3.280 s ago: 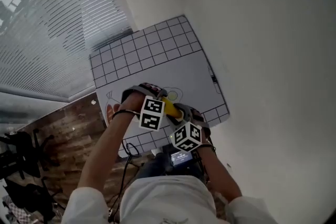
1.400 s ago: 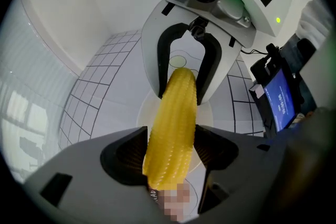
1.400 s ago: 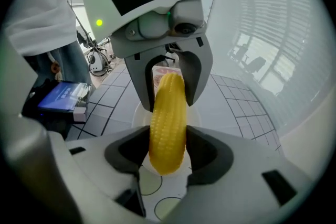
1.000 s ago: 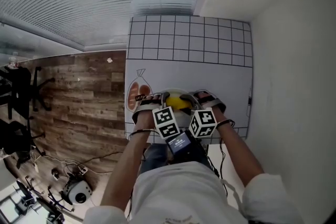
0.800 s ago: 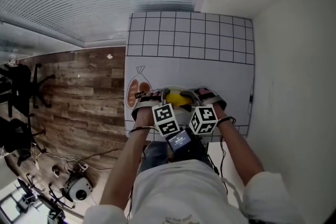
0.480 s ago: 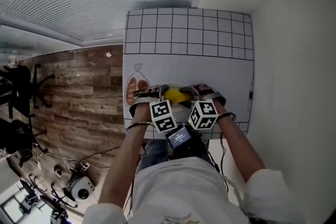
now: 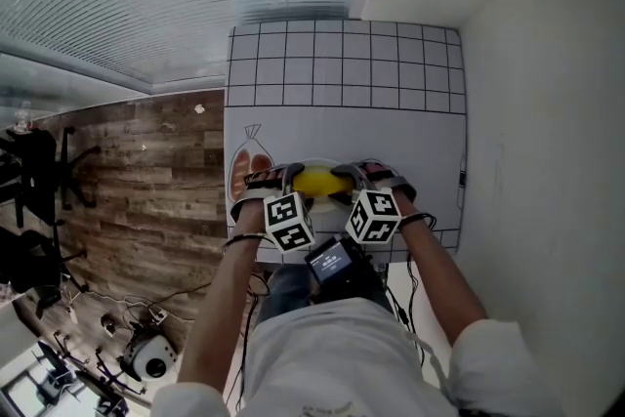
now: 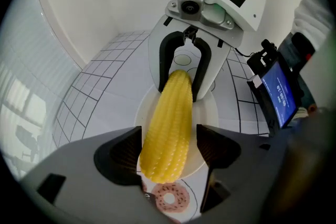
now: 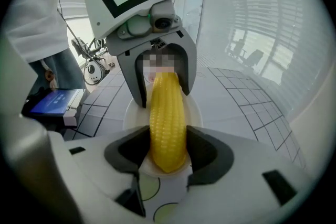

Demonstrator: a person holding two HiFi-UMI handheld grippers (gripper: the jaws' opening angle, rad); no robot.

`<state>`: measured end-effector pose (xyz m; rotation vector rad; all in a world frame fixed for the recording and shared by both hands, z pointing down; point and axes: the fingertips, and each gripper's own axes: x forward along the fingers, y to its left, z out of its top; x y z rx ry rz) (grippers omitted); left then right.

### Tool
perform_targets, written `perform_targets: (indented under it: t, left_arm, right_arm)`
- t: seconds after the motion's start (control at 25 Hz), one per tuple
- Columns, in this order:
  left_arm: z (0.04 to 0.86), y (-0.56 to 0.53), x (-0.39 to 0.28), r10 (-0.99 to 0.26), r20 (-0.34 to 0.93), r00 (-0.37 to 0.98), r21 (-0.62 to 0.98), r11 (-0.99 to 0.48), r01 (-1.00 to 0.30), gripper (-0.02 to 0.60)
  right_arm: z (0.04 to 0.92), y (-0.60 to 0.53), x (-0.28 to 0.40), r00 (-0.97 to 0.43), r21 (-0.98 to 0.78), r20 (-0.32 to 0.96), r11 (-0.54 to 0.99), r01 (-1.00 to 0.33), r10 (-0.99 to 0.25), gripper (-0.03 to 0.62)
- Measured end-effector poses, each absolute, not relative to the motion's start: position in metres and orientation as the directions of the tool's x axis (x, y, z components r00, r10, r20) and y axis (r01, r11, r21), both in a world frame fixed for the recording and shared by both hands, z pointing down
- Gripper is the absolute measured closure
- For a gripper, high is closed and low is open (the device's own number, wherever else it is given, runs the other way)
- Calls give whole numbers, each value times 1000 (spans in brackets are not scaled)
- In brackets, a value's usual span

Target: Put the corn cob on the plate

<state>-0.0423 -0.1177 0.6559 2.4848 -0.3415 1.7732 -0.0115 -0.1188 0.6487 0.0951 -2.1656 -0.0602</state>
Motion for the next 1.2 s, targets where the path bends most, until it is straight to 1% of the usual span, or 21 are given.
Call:
perform_targets:
  t: [0.2,0.48,0.72,1.0,1.2]
  left_arm:
    - [653,-117,-49,-138,936,324,-58,-967,-247,261]
    - [647,-117,-67,-175,926,335,-72,-952,-297,261]
    - [641,-116,-84,-210,913,351,-67,-923,-380,261]
    - [626,-118,-109,-314,865,392,-62,-841,-537,261]
    - [611,-114,-122,-376,821,430,-38,-787,-615,270]
  right_arm:
    - [647,-121,-5,-560,71,822,994,-83,-106,364]
    - [644,-120,1,-569,48,811,984,-170,-138,353]
    - [640,-117,11,-573,22,802,967,-252,-168,327]
    - [624,-117,23,-575,47,768,920,-389,-283,322]
    - [596,-117,24,-595,67,684,848,-526,-423,327]
